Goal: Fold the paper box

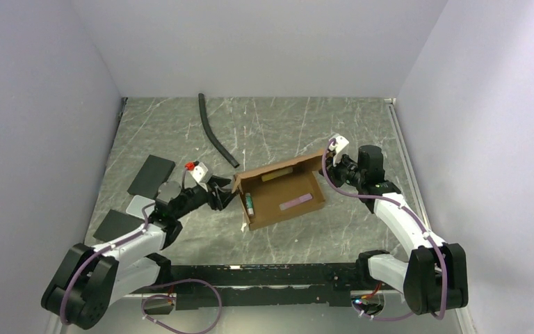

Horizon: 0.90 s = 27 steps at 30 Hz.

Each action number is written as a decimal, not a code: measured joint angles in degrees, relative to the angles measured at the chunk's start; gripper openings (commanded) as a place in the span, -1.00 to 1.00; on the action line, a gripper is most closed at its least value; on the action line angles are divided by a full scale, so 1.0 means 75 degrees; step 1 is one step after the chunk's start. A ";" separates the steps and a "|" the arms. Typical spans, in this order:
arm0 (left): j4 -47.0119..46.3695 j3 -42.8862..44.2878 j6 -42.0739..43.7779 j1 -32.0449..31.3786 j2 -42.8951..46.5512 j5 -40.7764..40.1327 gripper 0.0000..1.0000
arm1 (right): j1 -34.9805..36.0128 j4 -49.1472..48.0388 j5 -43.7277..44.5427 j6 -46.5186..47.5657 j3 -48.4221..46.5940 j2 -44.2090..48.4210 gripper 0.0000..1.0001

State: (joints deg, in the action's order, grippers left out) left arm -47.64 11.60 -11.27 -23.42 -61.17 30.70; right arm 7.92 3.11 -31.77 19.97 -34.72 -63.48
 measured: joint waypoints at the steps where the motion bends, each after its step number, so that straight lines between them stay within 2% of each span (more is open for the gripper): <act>1: 0.0166 -0.0003 -0.0082 -0.0015 0.0093 -0.0061 0.71 | 0.0000 -0.0009 0.0000 0.0006 0.0000 -0.0009 -1.00; 2: 0.0379 -0.0003 -0.0163 -0.0035 0.0198 -0.0105 0.96 | 0.0000 -0.0017 0.0000 0.0017 0.0000 -0.0020 -1.00; 3: 0.0772 0.0000 -0.0399 -0.0047 0.0323 -0.0184 0.99 | 0.0000 -0.0020 0.0000 0.0032 0.0000 -0.0026 -1.00; 11: 0.3416 0.0178 -0.1550 -0.0128 0.1830 -0.1413 0.99 | 0.0000 -0.0020 0.0003 0.0204 0.0017 -0.0023 -1.00; 17: 0.5817 0.1294 -0.2393 -0.0146 0.2728 -0.2920 0.99 | 0.0000 0.0006 -0.0012 0.0358 0.0102 0.0085 -1.00; 19: 0.6228 0.1673 -0.2515 -0.0146 0.2900 -0.3290 0.99 | 0.0000 0.0044 -0.0026 0.0405 0.0111 0.0134 -1.00; 23: 0.6528 0.2652 -0.2445 -0.0140 0.2407 -0.3281 0.93 | 0.0000 0.0163 -0.0047 0.0548 0.0131 0.0224 -0.93; 27: 0.6627 0.4080 -0.1982 -0.0140 0.0790 -0.2483 0.80 | -0.0055 0.0358 -0.0143 0.0723 0.0131 0.0300 -0.86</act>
State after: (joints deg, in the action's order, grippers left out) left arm 2.07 42.19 -26.13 -24.47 -55.24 12.08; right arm 7.51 5.80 -32.84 25.39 -33.74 -61.23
